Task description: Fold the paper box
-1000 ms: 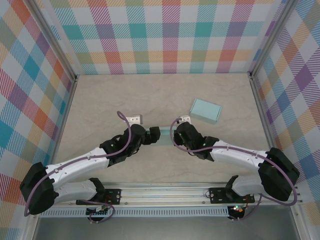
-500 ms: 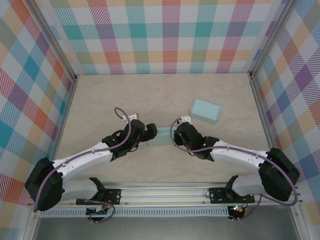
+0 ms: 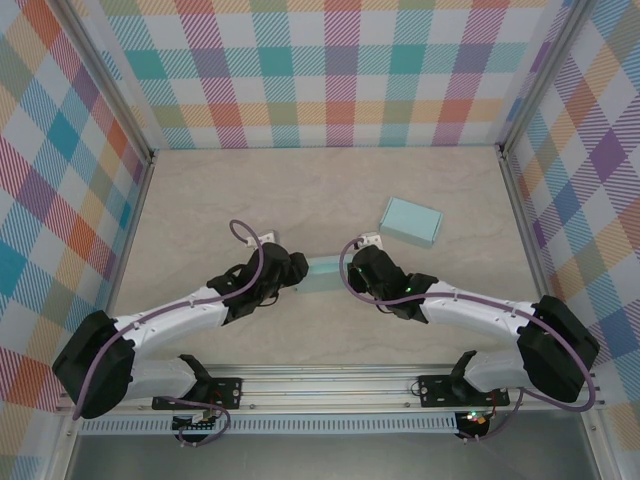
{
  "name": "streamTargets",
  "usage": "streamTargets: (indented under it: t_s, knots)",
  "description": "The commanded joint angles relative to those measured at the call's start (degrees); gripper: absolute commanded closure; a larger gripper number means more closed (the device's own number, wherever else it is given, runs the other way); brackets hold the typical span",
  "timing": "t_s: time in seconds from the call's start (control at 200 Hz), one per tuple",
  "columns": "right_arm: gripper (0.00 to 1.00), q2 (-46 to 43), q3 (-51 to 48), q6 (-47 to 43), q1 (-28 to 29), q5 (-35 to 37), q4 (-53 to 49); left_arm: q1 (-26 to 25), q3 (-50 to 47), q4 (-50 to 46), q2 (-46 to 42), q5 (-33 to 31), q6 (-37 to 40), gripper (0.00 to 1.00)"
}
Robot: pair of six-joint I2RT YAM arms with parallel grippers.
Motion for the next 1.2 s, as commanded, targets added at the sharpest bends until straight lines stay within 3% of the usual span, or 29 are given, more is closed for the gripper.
streamTargets:
  t_s: [0.0, 0.325, 0.515, 0.635, 0.92, 1.195]
  knots:
    - [0.77, -0.3, -0.99, 0.96, 0.22, -0.86, -6.88, 0.5, -4.68, 2.41, 0.48, 0.93, -1.0, 0.52]
    - [0.51, -10.38, -1.1, 2.96, 0.23, -2.71, -7.76, 0.22, -6.04, 5.09, 1.91, 1.22, -1.34, 0.56]
    - [0.26, -18.35, 0.91, 5.32, 0.2, -1.45, -12.61, -0.21, -5.95, 6.42, 3.75, 1.58, -1.18, 0.58]
    - [0.0, -20.19, 2.49, 7.56, -0.04, -0.56, -15.44, -0.32, -5.95, 6.96, 4.44, 1.56, -1.09, 0.58]
    - [0.0, -9.3, 14.03, 9.7, -1.45, -4.38, -24.98, -0.43, -5.62, 6.04, 4.54, 1.14, -0.25, 0.58]
    - [0.0, 3.9, 22.94, 7.99, -1.46, -4.41, -27.11, -0.47, -5.95, 5.35, 3.95, 0.55, -0.39, 0.59]
